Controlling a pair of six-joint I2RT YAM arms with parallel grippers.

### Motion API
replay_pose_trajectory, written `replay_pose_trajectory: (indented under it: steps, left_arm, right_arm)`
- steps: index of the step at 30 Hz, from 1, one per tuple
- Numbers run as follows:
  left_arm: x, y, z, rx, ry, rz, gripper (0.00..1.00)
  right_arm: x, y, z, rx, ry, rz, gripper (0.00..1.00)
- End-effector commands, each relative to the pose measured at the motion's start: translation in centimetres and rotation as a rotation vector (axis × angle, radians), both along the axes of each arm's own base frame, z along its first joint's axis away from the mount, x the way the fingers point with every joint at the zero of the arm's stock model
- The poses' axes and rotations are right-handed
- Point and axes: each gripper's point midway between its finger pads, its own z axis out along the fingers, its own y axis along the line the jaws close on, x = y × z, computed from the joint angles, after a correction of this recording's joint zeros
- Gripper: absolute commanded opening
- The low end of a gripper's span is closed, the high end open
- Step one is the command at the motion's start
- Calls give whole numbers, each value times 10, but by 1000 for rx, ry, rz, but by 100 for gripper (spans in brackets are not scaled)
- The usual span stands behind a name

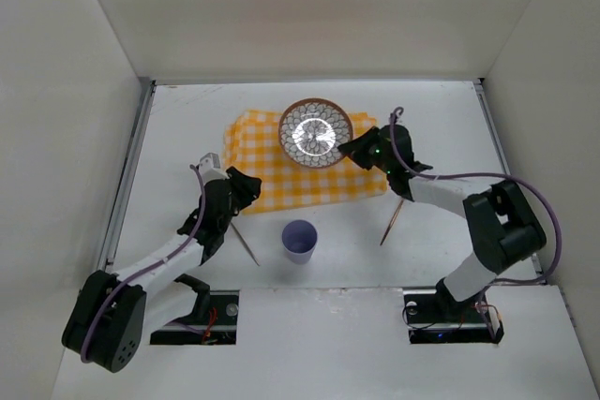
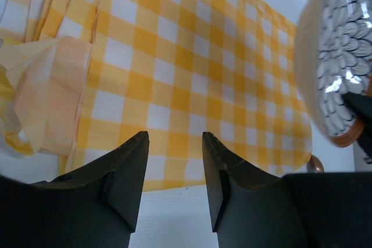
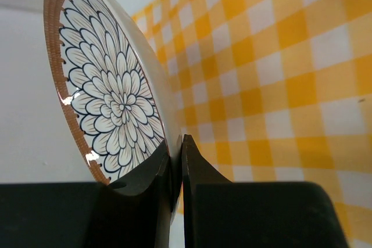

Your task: Set the dinner table for one person

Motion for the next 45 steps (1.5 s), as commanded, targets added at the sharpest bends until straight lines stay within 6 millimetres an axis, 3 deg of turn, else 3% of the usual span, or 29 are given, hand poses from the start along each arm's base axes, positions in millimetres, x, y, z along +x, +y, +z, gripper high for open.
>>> replay_pose_trajectory:
  steps: [1,6,13,29,32,41,45]
  left_arm:
    - [3,5,12,-28,-52,25,39]
    - [2,3,13,-54,-46,16,39]
    - [2,2,12,-58,-40,11,39]
    - [3,2,9,-60,-29,17,39]
    - [3,2,10,-59,-32,16,39]
    - [3,2,9,-55,-32,18,39]
    - [2,1,12,-59,-38,14,39]
  right_arm:
    - [26,31,76,124,-206,19,9]
    - [27,59,41,102,-127,46,9]
    - [32,65,5,62,-59,41,10]
    - [26,68,-33,33,37,54,17]
    - [23,68,-32,30,46,65,13]
    - [13,78,15,114,-18,114,10]
    - [10,81,10,115,-1,124,10]
